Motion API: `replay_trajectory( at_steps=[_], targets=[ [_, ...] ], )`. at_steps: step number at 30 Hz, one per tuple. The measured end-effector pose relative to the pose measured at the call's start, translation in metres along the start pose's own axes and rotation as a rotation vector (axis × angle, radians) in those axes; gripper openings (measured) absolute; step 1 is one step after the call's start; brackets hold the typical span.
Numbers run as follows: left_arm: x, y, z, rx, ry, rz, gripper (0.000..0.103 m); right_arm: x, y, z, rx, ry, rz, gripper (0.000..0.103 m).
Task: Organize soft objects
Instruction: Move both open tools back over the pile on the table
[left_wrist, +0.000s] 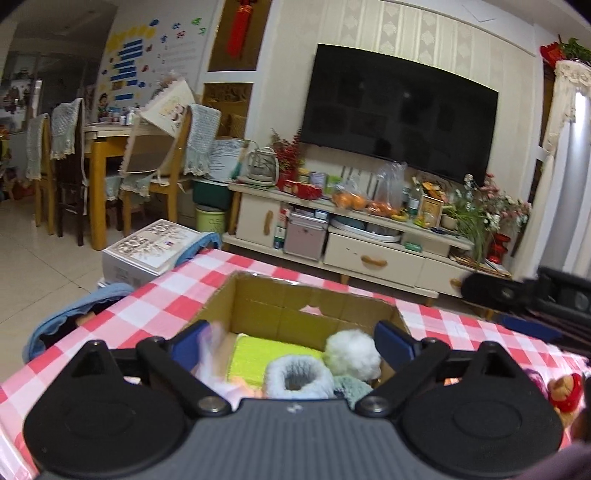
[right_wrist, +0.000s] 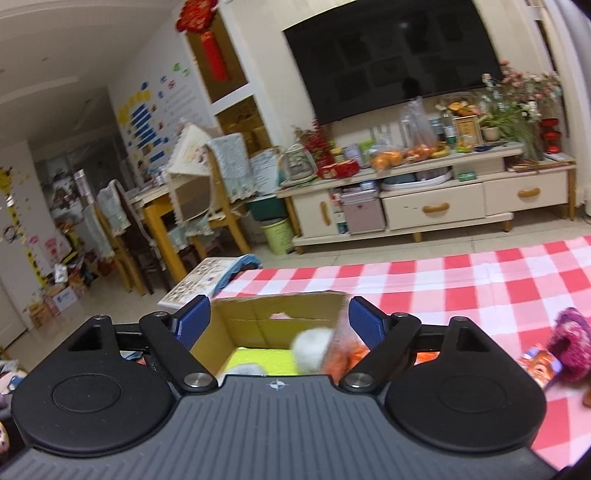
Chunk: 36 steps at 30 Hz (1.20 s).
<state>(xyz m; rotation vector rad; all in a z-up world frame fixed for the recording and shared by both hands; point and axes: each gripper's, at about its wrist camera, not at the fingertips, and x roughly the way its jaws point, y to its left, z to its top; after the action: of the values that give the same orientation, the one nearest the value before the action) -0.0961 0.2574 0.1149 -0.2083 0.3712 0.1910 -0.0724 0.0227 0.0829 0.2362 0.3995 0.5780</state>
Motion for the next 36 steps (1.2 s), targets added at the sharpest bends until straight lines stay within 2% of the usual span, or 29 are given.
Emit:
replay_trajectory(
  at_steps=[7, 15, 27, 36],
  targets=[
    [0.003, -0.002, 0.001, -0.004, 0.003, 0.011, 0.1, -0.028, -0.011, -0.008, 0.007, -0.028, -0.068, 0.103],
    [0.003, -0.014, 0.0, -0.002, 0.021, -0.006, 0.102, -0.017, -0.006, -0.006, -0.017, -0.025, -0.123, 0.103],
    [0.004, -0.038, -0.005, 0.045, 0.034, -0.026, 0.102, -0.039, -0.019, -0.021, -0.088, -0.043, -0.209, 0.103],
    [0.004, -0.055, -0.008, 0.076, 0.036, -0.039, 0.102, -0.051, -0.036, -0.025, -0.055, -0.055, -0.246, 0.103]
  ],
)
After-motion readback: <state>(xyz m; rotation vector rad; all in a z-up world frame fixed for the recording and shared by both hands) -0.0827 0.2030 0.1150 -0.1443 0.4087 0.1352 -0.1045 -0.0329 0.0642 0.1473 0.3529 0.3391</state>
